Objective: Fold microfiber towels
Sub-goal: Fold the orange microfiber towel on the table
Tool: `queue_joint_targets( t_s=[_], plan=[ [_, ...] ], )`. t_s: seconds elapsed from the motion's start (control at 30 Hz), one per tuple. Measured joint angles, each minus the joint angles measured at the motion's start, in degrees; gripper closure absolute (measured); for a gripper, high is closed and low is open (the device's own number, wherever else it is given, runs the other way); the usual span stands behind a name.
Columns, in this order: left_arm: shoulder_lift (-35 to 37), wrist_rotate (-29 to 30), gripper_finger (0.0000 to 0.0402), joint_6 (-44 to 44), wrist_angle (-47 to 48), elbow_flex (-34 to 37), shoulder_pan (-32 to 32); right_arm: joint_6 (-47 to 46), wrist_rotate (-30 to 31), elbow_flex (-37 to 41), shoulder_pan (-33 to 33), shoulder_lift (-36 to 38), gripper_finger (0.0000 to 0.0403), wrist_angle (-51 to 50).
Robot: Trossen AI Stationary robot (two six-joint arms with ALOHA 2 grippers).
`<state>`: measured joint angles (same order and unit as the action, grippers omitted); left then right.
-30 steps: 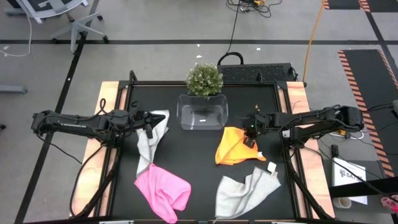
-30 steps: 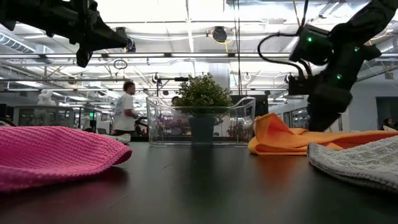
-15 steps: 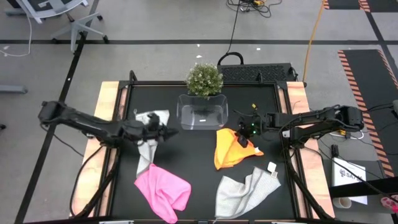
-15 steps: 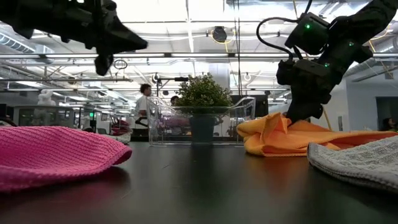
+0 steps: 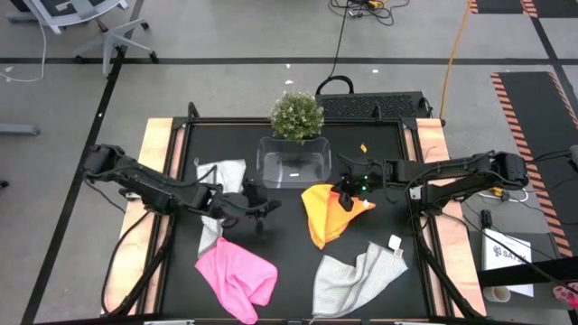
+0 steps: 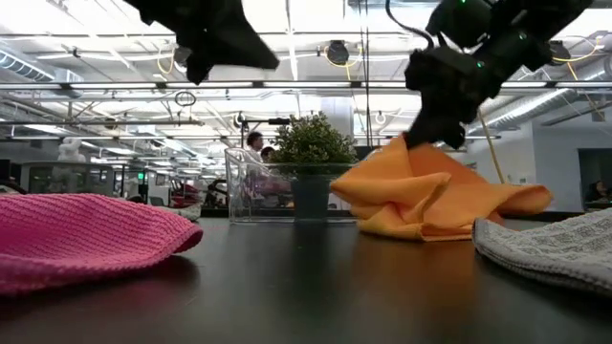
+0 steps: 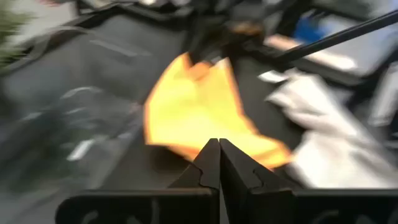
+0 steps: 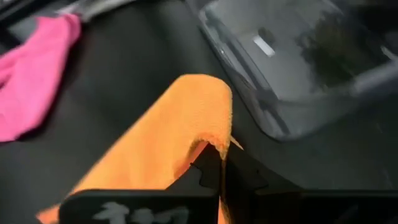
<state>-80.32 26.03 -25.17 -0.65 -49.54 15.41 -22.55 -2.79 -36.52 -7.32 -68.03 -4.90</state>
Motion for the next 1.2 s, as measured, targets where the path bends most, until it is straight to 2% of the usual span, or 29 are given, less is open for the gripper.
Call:
queue_joint_targets(
  t_s=[0.13, 0.33, 0.53, 0.73, 0.93, 1.1, 1.2],
  plan=[
    [-3.44, 5.59, 0.0399, 1.63, 8.13, -3.43, -0.45, -0.12, -0.04, -1.86, 1.3, 0.0, 0.0403, 0.0],
    [-3.99, 4.2, 0.0389, 1.6, 7.26, -4.07, -2.03, 0.16, -0.46, -8.88, 5.98, 0.47, 0.0403, 0.17],
    [-3.14, 2.76, 0.039, 3.67, 4.9, -4.09, -3.46, 11.03, 0.71, -21.77, 9.29, 1.33, 0.0403, 0.31],
    [-3.17, -0.57, 0.0396, 8.03, -5.85, -4.12, -3.46, 19.18, 12.11, -29.66, 9.45, 1.25, 0.0403, -10.07],
    [-3.23, 0.3, 0.039, 12.54, -5.5, -4.07, -2.62, 19.7, 23.54, -33.07, 9.77, 1.25, 0.0403, -16.02],
    [-3.23, -0.07, 0.0398, 12.98, -5.28, -4.07, -1.75, 18.69, 33.3, -35.84, 11.97, 1.25, 0.0403, -22.07],
    [-3.23, -0.07, 0.0389, 13.04, -4.76, -4.07, -1.39, 14.75, 36.37, -38.11, 14.42, 1.24, 0.0403, -26.87]
  ],
)
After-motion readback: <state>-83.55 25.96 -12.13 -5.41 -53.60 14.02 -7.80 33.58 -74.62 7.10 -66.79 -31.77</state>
